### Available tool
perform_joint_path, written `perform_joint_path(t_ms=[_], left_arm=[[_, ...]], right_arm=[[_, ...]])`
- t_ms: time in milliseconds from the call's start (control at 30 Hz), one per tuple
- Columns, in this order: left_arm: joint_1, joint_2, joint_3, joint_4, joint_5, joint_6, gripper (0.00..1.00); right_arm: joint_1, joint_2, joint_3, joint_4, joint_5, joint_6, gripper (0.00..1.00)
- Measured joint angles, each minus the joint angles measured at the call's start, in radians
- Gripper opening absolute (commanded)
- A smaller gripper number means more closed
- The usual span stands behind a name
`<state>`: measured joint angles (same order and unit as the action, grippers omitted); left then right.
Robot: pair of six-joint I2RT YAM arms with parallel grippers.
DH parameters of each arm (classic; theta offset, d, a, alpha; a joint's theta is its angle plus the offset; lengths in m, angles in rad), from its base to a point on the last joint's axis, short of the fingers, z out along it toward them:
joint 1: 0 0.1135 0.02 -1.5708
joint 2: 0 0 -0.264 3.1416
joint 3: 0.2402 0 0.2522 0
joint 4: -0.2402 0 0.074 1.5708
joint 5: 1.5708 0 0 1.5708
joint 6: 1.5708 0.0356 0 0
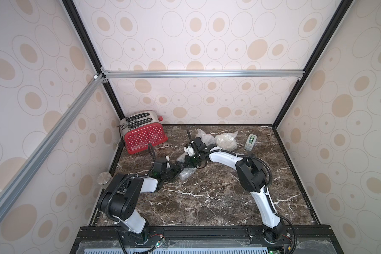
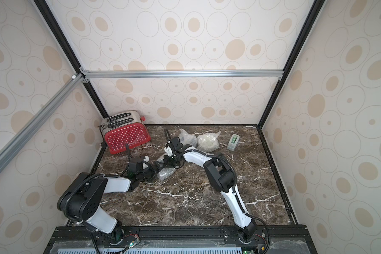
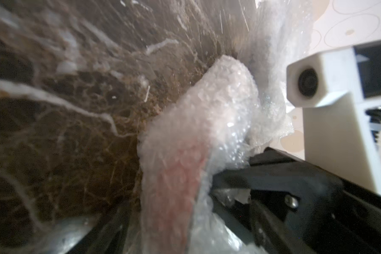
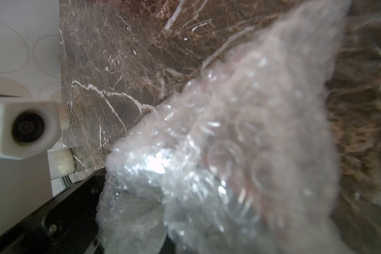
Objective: Wrap bowls in bubble wrap
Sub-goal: Wrap the bowl in bubble wrap.
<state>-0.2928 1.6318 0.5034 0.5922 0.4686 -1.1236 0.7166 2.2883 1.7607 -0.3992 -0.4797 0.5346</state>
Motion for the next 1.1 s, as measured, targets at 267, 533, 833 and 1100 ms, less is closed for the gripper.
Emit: perform_joint_path(t_ms=[267, 533, 833, 1100], left_arm=[[0.003, 0.040, -0.039, 0.111, -0.005, -0.018, 0.54], [0.005, -0.013, -0.055, 0.040, -0.021, 0.017, 0.30], [0.002, -0.027, -0.023, -0.038, -0.026, 0.062, 0.29], [0.001, -0.014, -0.007, -0.053, -0.020, 0.070, 0.28]], right_arm=[[-0.017, -0.015, -0.048, 0.055, -0.044, 0.033, 0.09], [-0.024, -0.018, -0.063, 0.087, -0.083, 0.089, 0.12], [-0.053, -0.096, -0.214, 0.246, -0.127, 0.203, 0.12], [-0.097, -0.101, -0.239, 0.376, -0.232, 0.353, 0.29]])
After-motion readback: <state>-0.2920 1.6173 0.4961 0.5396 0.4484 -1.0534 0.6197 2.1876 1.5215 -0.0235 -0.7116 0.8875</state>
